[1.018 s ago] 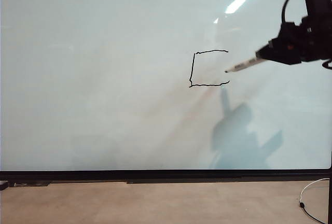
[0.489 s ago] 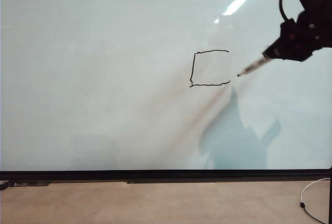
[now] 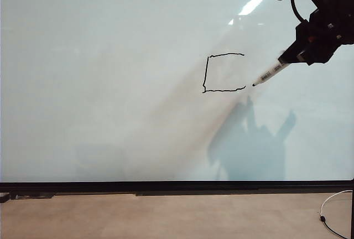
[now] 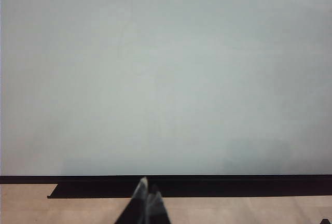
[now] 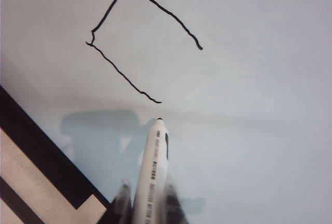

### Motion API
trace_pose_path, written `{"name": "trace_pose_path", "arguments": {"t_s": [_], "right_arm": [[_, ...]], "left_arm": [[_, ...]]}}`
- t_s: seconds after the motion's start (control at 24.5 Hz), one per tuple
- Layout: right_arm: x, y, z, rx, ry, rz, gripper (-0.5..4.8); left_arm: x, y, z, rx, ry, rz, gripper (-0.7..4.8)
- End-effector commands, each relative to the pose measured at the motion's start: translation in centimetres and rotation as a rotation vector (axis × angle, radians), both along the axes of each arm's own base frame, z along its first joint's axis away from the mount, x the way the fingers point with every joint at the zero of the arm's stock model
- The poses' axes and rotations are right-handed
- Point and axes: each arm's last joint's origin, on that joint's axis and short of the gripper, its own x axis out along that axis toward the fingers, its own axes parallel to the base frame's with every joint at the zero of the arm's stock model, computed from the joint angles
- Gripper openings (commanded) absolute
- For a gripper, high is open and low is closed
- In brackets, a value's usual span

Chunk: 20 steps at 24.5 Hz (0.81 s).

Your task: Pick up the pen on the shelf to the right of the whiteboard and draw a rectangle.

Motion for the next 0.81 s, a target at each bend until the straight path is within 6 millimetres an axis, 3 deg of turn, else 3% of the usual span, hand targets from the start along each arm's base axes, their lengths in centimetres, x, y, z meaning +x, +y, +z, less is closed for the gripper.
{"name": "trace_pose_path", "arguments": {"t_s": [0.04, 0.81], "right_arm": [[0.0, 0.1, 0.4, -0.005, -0.023, 0.024, -0.05], [1.7, 0.6, 0.3, -0.005, -0.016, 0.052, -0.05]], "left_arm": [[0.0, 0.0, 0.2, 0.004, -0.008, 0.0, -0.04], [0.0, 0.0, 0.2, 0.004, -0.008, 0.0, -0.04]]}}
